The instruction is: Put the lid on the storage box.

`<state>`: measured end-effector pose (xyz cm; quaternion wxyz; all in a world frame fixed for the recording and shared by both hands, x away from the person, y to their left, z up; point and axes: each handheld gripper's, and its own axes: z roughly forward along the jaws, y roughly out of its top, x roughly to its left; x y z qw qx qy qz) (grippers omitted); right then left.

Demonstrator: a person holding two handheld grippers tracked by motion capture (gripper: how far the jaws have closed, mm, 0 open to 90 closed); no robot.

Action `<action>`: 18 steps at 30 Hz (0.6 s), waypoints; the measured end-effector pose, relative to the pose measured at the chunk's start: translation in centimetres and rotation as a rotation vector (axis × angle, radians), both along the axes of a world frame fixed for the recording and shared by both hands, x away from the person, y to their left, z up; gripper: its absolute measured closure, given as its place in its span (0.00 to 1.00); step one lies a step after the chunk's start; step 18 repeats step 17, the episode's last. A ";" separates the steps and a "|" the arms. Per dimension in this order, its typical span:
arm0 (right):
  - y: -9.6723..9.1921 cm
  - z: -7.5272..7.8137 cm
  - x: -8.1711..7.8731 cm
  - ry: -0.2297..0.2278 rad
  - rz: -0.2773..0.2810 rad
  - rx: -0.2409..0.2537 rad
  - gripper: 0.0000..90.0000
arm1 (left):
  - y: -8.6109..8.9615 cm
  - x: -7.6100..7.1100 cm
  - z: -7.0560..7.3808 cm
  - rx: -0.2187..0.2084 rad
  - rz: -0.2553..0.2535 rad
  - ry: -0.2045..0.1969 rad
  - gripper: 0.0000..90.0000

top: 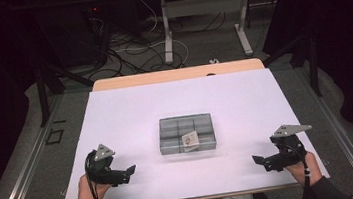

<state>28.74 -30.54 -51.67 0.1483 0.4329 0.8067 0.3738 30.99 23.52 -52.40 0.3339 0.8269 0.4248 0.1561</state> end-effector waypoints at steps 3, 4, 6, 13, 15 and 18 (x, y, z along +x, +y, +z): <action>-0.3 -0.3 -0.3 0.008 -0.019 0.010 0.00 | 0.0 0.1 -0.1 0.004 0.005 -0.002 0.00; -0.3 -0.4 -0.4 0.014 -0.022 0.020 0.00 | 0.0 0.1 -0.1 0.011 0.002 -0.002 0.00; -0.4 -0.7 -0.6 0.025 -0.031 0.015 0.00 | 0.0 0.1 -0.2 0.003 0.007 -0.002 0.00; -0.5 -0.8 -0.7 0.004 -0.017 0.017 0.00 | -0.1 0.2 -0.2 0.008 0.004 0.002 0.00; -0.5 -0.8 -0.7 0.005 -0.012 0.018 0.00 | -0.1 0.2 -0.2 0.004 0.006 0.001 0.00; -0.5 -0.8 -0.7 0.003 -0.012 0.023 0.00 | -0.2 0.3 -0.3 -0.003 0.010 -0.010 0.00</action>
